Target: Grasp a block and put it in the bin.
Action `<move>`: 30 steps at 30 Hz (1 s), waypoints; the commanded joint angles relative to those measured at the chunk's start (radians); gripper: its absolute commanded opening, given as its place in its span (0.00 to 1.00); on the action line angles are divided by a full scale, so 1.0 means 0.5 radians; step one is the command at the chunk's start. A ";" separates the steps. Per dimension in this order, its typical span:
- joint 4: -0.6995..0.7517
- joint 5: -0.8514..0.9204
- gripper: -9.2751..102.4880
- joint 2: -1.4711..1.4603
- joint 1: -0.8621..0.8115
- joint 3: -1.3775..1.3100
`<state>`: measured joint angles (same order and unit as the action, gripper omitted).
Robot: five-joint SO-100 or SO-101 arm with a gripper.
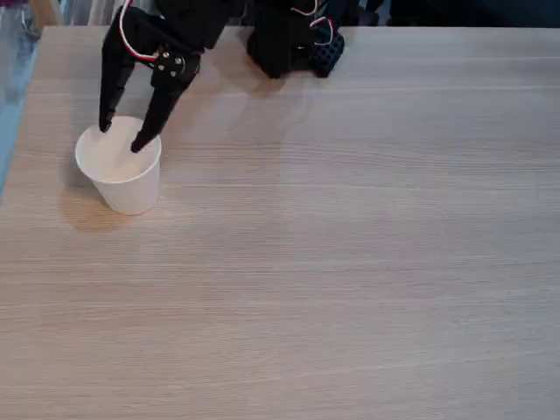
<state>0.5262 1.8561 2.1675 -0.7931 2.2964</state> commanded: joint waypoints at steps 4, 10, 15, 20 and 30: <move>-0.114 -0.034 0.13 0.107 0.212 -0.028; -0.169 -0.101 0.09 0.230 0.515 0.000; -0.196 -0.101 0.09 0.353 0.788 0.092; -0.206 -0.114 0.08 0.506 1.046 0.279; 0.126 -0.255 0.08 0.951 1.359 0.828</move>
<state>0.5430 1.7533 2.5817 -0.1335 2.6645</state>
